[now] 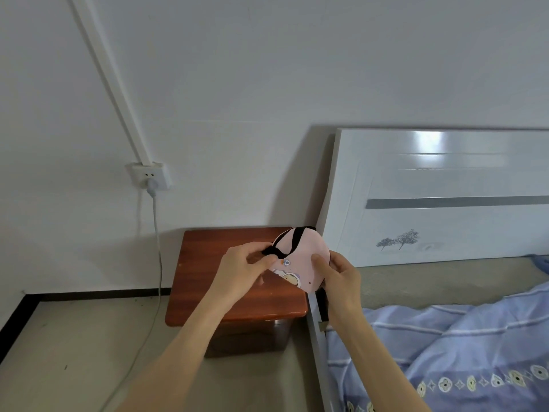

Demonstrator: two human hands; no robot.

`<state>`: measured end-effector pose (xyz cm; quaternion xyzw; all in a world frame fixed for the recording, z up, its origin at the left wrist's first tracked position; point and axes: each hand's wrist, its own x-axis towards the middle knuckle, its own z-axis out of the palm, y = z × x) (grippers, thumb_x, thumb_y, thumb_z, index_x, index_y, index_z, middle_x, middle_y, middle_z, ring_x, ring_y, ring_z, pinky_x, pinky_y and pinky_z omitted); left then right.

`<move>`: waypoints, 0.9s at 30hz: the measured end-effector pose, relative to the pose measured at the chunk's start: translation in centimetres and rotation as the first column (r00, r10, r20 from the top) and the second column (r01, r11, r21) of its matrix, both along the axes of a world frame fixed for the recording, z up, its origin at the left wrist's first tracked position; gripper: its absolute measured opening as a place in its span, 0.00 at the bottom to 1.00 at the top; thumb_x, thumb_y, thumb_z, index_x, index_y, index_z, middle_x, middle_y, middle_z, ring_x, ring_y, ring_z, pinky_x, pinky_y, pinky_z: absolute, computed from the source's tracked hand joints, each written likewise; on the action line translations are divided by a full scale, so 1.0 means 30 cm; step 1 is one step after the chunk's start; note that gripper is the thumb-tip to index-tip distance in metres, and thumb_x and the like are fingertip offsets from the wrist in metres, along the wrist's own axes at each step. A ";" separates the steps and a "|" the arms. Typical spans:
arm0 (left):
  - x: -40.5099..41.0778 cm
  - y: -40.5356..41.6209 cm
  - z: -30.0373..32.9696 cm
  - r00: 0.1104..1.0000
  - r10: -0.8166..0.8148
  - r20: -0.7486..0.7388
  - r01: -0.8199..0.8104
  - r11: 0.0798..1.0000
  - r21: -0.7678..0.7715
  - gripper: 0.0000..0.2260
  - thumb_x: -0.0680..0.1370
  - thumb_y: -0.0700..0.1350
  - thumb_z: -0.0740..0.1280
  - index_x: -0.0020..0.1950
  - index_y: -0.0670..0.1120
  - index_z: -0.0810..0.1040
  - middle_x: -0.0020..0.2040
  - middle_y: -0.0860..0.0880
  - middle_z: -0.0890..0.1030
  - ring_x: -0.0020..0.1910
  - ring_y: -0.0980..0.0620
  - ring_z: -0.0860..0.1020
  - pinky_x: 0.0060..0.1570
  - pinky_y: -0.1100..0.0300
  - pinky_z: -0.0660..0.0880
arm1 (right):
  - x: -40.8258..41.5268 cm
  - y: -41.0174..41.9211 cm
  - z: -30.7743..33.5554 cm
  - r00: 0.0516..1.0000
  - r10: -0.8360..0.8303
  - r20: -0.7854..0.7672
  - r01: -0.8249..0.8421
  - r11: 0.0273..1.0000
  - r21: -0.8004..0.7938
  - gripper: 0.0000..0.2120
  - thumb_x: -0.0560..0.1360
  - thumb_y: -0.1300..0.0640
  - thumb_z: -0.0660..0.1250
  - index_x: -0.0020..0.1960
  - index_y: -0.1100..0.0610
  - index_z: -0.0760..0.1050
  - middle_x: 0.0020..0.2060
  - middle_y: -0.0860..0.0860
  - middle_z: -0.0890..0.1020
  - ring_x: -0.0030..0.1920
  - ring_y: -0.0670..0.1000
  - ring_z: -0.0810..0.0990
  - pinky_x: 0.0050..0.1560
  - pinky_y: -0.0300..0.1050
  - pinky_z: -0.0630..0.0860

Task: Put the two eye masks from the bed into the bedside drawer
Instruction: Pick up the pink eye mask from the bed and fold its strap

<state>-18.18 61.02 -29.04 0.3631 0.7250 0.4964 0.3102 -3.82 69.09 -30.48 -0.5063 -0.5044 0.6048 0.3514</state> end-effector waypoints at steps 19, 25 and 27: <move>0.001 0.000 -0.008 0.905 -0.145 -0.400 0.187 0.980 0.067 0.20 0.72 0.51 0.69 0.62 0.57 0.69 0.57 0.58 0.74 0.54 0.60 0.74 0.54 0.66 0.72 | 0.030 0.013 0.000 0.993 0.028 -0.113 -0.057 0.961 -0.270 0.08 0.74 0.60 0.64 0.51 0.60 0.76 0.45 0.57 0.82 0.44 0.56 0.81 0.39 0.46 0.79; 0.009 0.002 -0.050 0.860 -0.180 -0.477 0.199 0.980 -0.011 0.10 0.71 0.43 0.70 0.51 0.51 0.78 0.41 0.60 0.73 0.42 0.62 0.74 0.43 0.76 0.68 | 0.021 0.022 -0.007 0.993 0.021 -0.120 -0.056 0.953 -0.299 0.04 0.74 0.60 0.64 0.48 0.56 0.76 0.48 0.58 0.82 0.47 0.57 0.80 0.40 0.46 0.78; 0.015 -0.009 -0.067 0.870 -0.165 -0.465 0.182 0.983 -0.007 0.06 0.71 0.43 0.71 0.45 0.49 0.79 0.39 0.60 0.74 0.38 0.62 0.75 0.40 0.74 0.70 | 0.022 0.027 -0.019 0.992 -0.026 -0.127 -0.019 0.941 -0.338 0.06 0.74 0.61 0.64 0.51 0.58 0.76 0.50 0.59 0.81 0.49 0.58 0.80 0.40 0.46 0.78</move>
